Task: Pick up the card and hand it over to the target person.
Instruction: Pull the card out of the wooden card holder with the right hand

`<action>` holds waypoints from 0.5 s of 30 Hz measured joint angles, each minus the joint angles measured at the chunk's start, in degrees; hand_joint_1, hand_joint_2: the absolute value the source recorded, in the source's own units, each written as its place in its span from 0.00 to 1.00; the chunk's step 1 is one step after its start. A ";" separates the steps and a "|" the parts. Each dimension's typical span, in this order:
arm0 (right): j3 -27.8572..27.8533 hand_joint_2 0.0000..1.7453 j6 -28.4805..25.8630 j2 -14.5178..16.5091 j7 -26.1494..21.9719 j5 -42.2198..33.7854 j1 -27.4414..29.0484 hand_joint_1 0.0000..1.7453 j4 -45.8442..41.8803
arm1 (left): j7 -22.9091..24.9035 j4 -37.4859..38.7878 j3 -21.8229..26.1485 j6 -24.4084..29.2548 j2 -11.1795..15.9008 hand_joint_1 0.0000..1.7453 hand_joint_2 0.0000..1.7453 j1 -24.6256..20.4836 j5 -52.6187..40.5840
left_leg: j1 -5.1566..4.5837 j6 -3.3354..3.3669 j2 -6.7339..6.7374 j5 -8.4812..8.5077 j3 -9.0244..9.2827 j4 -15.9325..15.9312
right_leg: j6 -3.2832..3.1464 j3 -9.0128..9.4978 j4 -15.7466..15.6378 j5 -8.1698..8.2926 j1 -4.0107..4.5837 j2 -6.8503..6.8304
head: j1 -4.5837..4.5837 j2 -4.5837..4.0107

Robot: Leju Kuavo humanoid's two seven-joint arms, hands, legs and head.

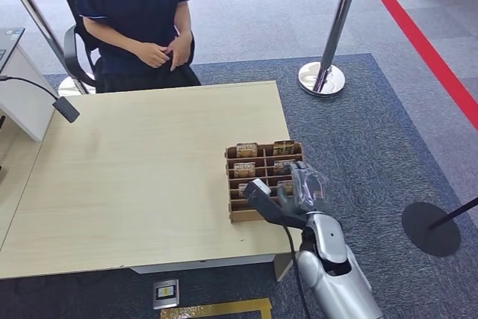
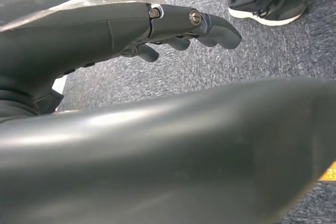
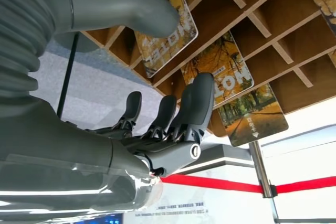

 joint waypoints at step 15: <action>0.28 1.00 1.04 0.82 0.18 -0.03 -1.41 0.49 5.14 | 0.67 -1.08 0.12 0.00 -0.64 0.00 0.00 0.23 0.09 | 0.00 0.00 0.09 0.00 0.01 -0.01 | -0.01 -0.01 0.00 0.02 0.00 0.10 | 0.00 0.00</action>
